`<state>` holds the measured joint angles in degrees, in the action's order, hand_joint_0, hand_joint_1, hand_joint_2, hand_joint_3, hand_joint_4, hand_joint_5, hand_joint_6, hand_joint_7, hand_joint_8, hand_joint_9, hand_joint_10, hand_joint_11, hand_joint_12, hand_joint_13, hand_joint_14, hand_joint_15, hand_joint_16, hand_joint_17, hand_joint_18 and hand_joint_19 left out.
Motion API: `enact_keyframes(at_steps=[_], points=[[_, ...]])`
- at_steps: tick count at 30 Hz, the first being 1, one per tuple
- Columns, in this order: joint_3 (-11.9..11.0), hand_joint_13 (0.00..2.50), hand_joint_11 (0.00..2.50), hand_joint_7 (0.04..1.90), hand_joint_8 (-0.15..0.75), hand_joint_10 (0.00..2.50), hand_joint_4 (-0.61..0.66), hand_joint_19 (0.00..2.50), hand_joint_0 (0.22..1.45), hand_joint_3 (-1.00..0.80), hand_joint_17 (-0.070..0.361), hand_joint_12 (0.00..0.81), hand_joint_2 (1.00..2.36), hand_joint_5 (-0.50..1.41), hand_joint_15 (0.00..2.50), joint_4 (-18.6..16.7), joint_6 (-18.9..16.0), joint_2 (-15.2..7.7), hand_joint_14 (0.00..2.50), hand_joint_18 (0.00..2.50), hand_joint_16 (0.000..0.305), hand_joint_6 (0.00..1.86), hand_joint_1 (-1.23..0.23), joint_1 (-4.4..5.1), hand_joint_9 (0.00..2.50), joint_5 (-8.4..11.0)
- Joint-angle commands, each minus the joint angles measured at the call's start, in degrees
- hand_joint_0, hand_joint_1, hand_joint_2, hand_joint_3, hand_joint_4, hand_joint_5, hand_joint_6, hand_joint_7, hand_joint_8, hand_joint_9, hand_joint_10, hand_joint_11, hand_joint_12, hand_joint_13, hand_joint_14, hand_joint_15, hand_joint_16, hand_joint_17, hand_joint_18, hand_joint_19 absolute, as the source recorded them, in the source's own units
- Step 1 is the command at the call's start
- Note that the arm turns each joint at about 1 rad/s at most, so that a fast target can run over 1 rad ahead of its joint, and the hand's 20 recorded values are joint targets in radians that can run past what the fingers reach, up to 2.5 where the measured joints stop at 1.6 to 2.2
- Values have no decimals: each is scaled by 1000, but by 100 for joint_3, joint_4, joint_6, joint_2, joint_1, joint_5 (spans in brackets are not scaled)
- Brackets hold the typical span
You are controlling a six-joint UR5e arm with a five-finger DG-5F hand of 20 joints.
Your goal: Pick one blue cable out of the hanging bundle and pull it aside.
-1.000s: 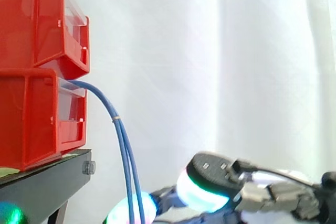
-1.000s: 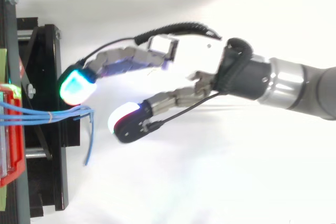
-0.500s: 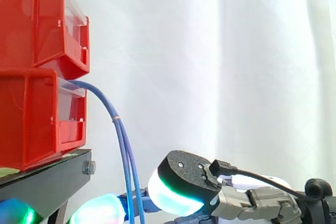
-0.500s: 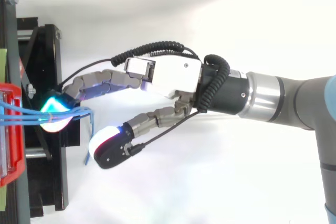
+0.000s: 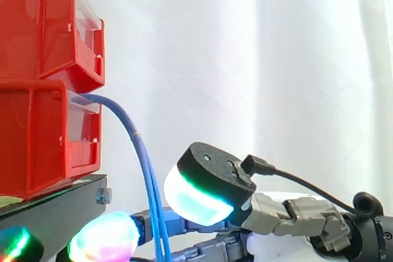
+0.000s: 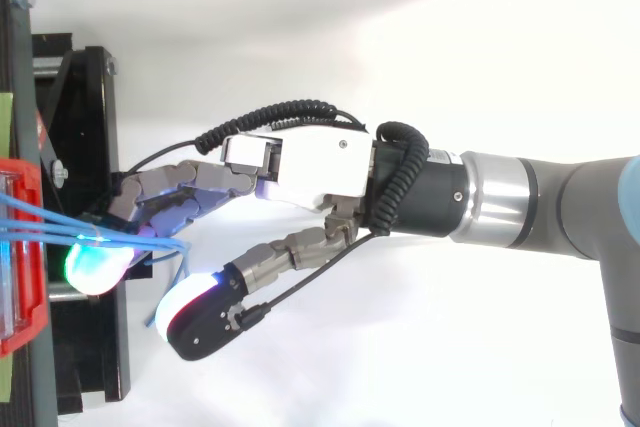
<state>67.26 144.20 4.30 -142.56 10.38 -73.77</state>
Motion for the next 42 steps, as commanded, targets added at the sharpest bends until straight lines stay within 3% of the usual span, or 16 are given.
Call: enact_keyframes(at_steps=[1, 9, 12, 16, 24, 33, 42], points=[[-99, 529, 190, 915, 226, 7, 242, 265, 493, -500, 84, 253, 1000, -127, 223, 178, -114, 0, 9, 317, 37, 502, -611, -19, 666, -94], [-283, 547, 203, 979, 233, 9, 252, 275, 504, -500, 82, 251, 1000, -105, 228, 539, -202, 9, 9, 330, 36, 503, -558, -54, 706, -155], [-371, 559, 203, 1010, 233, 8, 247, 287, 516, -500, 79, 243, 1000, -97, 230, 723, -211, 44, 9, 342, 35, 503, -528, -107, 722, -243], [-362, 574, 225, 1061, 233, 8, 228, 288, 525, -500, 78, 241, 1000, -90, 240, 1101, -184, 273, 10, 349, 35, 502, -507, -186, 746, -349], [-371, 588, 247, 1265, 229, 8, 154, 293, 559, -448, 74, 233, 1004, -69, 256, 1435, -167, 422, 11, 352, 33, 500, -547, -230, 754, -357], [-406, 592, 253, 1173, 227, 9, 139, 297, 566, -422, 73, 232, 1007, -77, 257, 1444, -158, 440, 12, 354, 32, 570, -576, -247, 764, -366], [-758, 593, 294, 880, 229, 10, 103, 298, 575, -317, 73, 232, 1015, -123, 268, 1831, -158, 440, 11, 359, 32, 790, -601, -309, 760, -436]])
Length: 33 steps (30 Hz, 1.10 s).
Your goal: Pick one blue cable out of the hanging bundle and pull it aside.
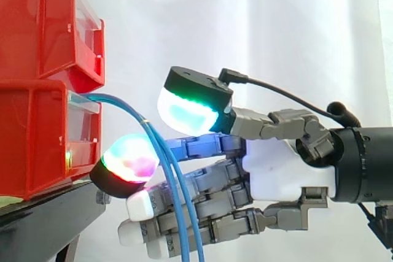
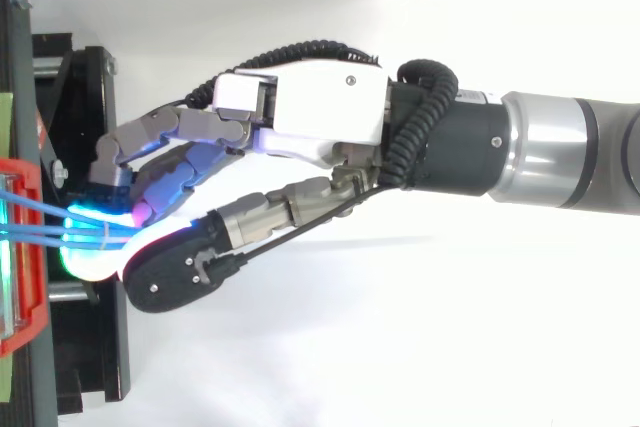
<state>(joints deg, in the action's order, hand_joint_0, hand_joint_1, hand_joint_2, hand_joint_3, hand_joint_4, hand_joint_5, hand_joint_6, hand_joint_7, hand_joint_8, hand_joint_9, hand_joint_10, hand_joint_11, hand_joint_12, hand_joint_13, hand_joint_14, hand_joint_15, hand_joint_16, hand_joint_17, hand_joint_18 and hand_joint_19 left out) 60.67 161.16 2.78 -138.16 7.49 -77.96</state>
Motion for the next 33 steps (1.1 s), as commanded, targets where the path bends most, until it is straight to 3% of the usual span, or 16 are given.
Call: enact_keyframes(at_steps=[1, 6, 15, 23, 30, 33], points=[[-126, 593, 300, 851, 230, 10, 107, 302, 574, -288, 73, 232, 1016, -132, 268, 170, -5, 0, 11, 359, 32, 829, -600, -19, 759, -26], [-214, 612, 339, 778, 253, 13, 107, 281, 573, -147, 81, 255, 1016, -139, 278, 416, 4, 0, 11, 389, 36, 925, -628, -28, 776, -61], [-214, 635, 362, 788, 260, 11, 40, 282, 598, -94, 85, 261, 1017, -142, 298, 460, 4, 0, 12, 420, 38, 945, -713, -28, 782, -61], [-214, 666, 386, 799, 258, 13, -37, 282, 622, -60, 85, 259, 1018, -144, 315, 741, 21, 96, 13, 454, 38, 962, -757, -19, 801, -114], [-214, 669, 401, 783, 239, 13, 30, 322, 607, -157, 77, 240, 1020, -145, 338, 1058, 30, 184, 14, 438, 34, 960, -742, -2, 821, -114], [-214, 689, 401, 777, 248, 13, 68, 324, 560, -349, 79, 251, 1011, -137, 339, 1110, 30, 202, 14, 444, 35, 946, -709, -2, 861, -114]])
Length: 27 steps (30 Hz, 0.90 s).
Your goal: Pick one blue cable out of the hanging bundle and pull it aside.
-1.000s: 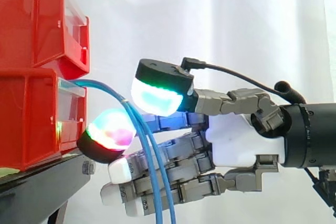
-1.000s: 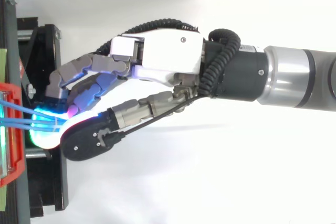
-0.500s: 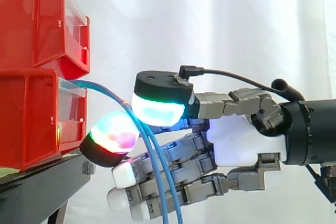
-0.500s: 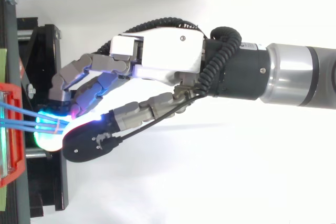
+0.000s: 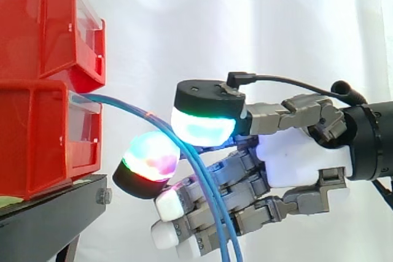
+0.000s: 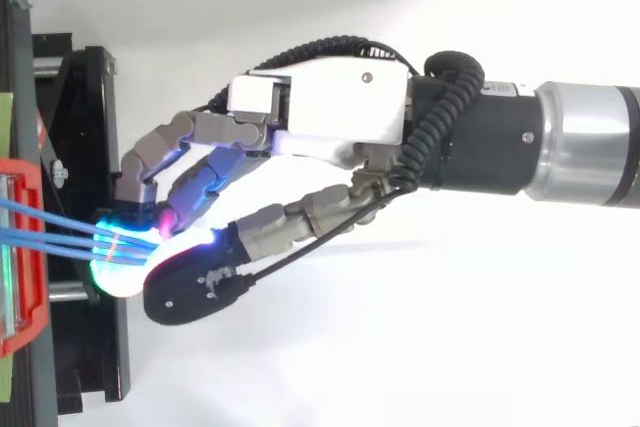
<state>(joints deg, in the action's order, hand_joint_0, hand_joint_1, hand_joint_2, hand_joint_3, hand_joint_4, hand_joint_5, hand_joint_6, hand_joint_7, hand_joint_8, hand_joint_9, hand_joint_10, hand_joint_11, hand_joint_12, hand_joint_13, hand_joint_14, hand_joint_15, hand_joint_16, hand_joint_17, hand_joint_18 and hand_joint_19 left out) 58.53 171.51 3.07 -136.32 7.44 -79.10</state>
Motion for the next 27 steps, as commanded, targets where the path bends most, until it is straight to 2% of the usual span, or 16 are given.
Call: enact_keyframes(at_steps=[1, 7, 13, 16, 22, 27], points=[[0, 693, 396, 789, 250, 13, 69, 330, 551, -392, 79, 253, 1008, -134, 339, 76, 1, 18, 14, 446, 35, 940, -697, 3, 869, 0], [0, 717, 382, 864, 252, 15, 72, 341, 528, -494, 82, 253, 1001, -111, 337, 76, 1, 53, 14, 472, 36, 915, -630, 12, 916, 0], [-35, 734, 386, 850, 257, 13, 67, 350, 519, -500, 83, 257, 1000, -103, 340, 50, 18, 71, 15, 504, 37, 907, -607, 12, 953, 26], [-123, 736, 382, 864, 256, 15, 74, 349, 518, -500, 83, 258, 1000, -102, 342, 50, 18, 71, 14, 506, 37, 898, -607, 3, 954, 35], [-105, 733, 387, 879, 256, 13, 80, 352, 527, -474, 82, 253, 1003, -102, 340, -3, 36, 62, 14, 504, 37, 891, -614, 56, 953, 255], [-97, 728, 397, 911, 250, 14, 71, 359, 554, -418, 80, 250, 1007, -102, 341, -73, 71, 62, 16, 498, 35, 890, -649, 91, 955, 281]])
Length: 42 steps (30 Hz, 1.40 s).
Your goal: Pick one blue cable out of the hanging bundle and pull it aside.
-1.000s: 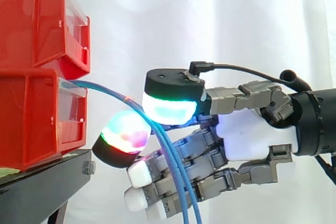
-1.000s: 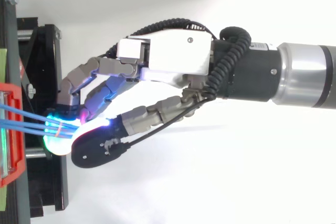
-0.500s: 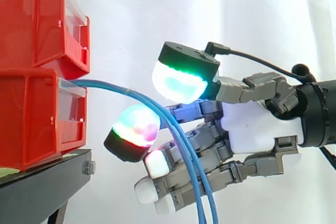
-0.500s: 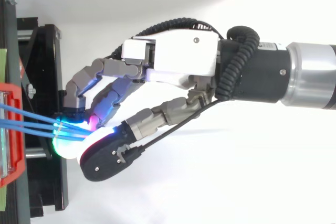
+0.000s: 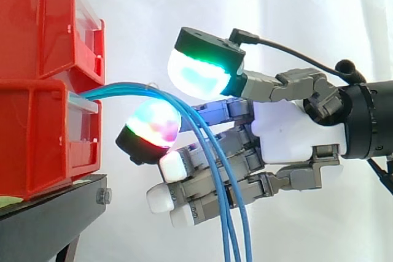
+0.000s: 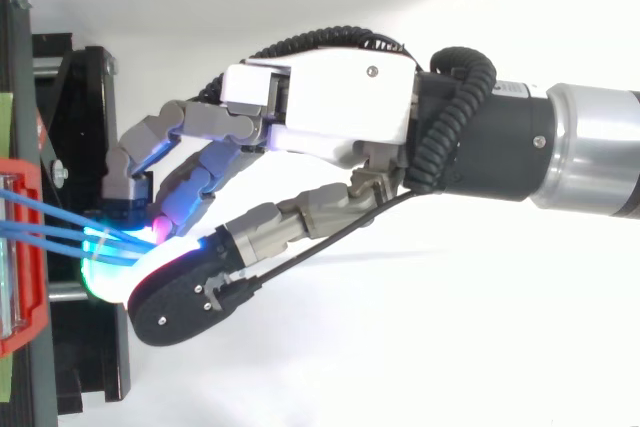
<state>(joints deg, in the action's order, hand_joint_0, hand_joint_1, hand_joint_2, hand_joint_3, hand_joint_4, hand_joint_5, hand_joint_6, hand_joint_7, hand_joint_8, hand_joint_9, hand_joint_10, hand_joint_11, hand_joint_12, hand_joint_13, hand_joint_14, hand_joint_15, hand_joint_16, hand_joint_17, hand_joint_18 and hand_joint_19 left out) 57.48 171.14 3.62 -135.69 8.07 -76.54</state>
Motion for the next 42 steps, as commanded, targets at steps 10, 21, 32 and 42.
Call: enact_keyframes(at_steps=[10, 21, 32, 42], points=[[9, 827, 403, 975, 259, 14, 32, 346, 570, -176, 82, 252, 1018, -78, 408, -63, 7, -2, 18, 551, 37, 917, -721, 37, 1018, 52], [0, 815, 464, 1118, 224, 18, -185, 340, 754, -110, 77, 234, 1026, -129, 424, 192, -45, 7, 18, 560, 34, 979, -896, 37, 932, 25], [-123, 831, 455, 820, 239, 15, 13, 348, 537, -500, 79, 244, 1000, -117, 424, 412, -37, 7, 19, 607, 35, 946, -787, -16, 978, -63], [-237, 827, 446, 946, 249, 17, 15, 414, 571, -452, 82, 251, 1005, -104, 438, 587, -10, 7, 18, 582, 36, 886, -507, -51, 1022, -71]])
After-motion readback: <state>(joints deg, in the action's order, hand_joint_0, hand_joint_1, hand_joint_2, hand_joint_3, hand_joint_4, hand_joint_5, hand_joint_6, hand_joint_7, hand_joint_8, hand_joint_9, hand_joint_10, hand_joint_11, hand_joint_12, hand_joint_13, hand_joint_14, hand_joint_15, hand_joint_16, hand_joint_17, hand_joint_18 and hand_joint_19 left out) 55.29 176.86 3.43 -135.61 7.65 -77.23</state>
